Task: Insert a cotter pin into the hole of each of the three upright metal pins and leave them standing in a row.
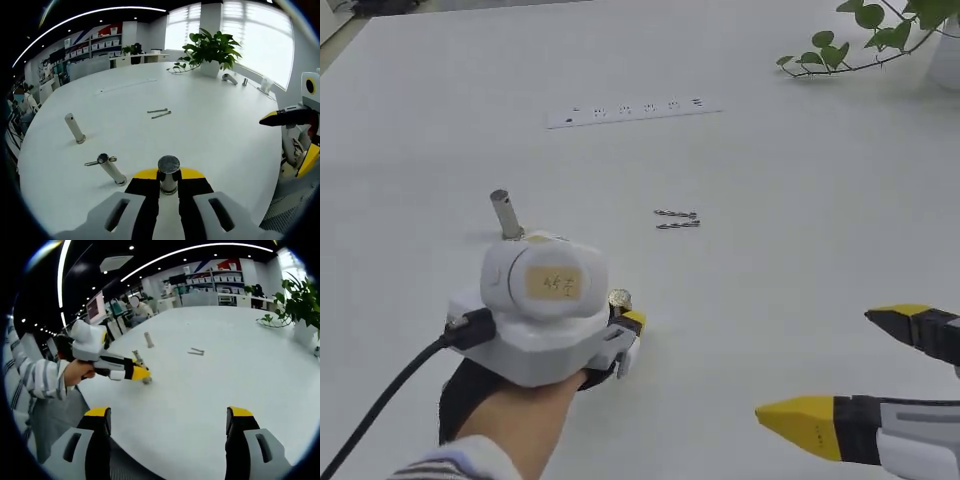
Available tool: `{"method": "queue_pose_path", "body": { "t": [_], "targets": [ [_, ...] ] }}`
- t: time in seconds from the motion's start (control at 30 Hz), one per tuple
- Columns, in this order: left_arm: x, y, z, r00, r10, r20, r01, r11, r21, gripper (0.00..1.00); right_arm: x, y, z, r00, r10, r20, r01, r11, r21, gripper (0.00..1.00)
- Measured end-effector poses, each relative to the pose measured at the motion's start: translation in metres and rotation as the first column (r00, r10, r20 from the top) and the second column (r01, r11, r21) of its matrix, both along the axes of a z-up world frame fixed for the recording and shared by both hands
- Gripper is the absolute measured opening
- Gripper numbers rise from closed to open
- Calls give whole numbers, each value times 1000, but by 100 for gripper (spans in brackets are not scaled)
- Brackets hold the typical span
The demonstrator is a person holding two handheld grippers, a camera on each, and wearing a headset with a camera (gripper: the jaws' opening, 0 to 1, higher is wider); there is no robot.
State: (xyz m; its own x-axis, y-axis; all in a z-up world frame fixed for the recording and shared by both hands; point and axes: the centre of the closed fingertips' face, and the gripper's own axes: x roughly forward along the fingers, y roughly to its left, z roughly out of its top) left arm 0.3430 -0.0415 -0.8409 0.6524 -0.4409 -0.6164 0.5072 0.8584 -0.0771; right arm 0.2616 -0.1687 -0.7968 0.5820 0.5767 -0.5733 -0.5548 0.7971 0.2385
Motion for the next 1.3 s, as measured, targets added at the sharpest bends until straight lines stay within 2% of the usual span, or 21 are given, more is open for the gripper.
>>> {"method": "queue_pose_path", "body": {
  "t": [0.13,0.23,0.57,0.67,0.83,0.93,1.0,1.03,1.13,1.23,1.3],
  "targets": [
    [1,0,0,1000,-5,12,5,1000,8,11,0,1,-1,1000,7,-2,-7,1000,-5,97],
    [1,0,1,1000,10,6,-10,1000,-14,11,1,1,0,1000,7,-4,-7,1000,0,97],
    [-1,-1,0,1000,-12,14,12,1000,8,12,1,3,-2,1000,20,-9,-20,1000,-5,97],
    [-1,-3,0,998,-51,36,50,998,41,12,0,4,-3,1000,25,-17,-25,1000,-4,97],
    [0,-3,0,998,-44,37,43,999,31,12,0,5,-4,999,28,-19,-28,1000,-4,97],
    [0,-3,0,996,-62,61,59,997,50,12,0,5,-4,999,29,-20,-29,1000,-4,97],
    [1,-3,2,997,-55,62,53,998,33,13,0,5,-5,999,29,-21,-29,1000,-3,97],
    [1,-5,4,996,-58,65,58,998,10,14,0,5,-5,999,30,-25,-30,1000,-4,97],
    [1,-3,2,997,-59,57,58,998,22,21,-1,5,-7,999,32,-32,-33,999,-7,97],
    [-1,0,1,998,-53,39,52,998,18,22,0,5,-7,999,32,-31,-32,999,-6,97],
    [-1,1,1,998,-52,39,52,999,15,23,0,6,-6,999,33,-30,-34,999,-5,97]
  ]
}}
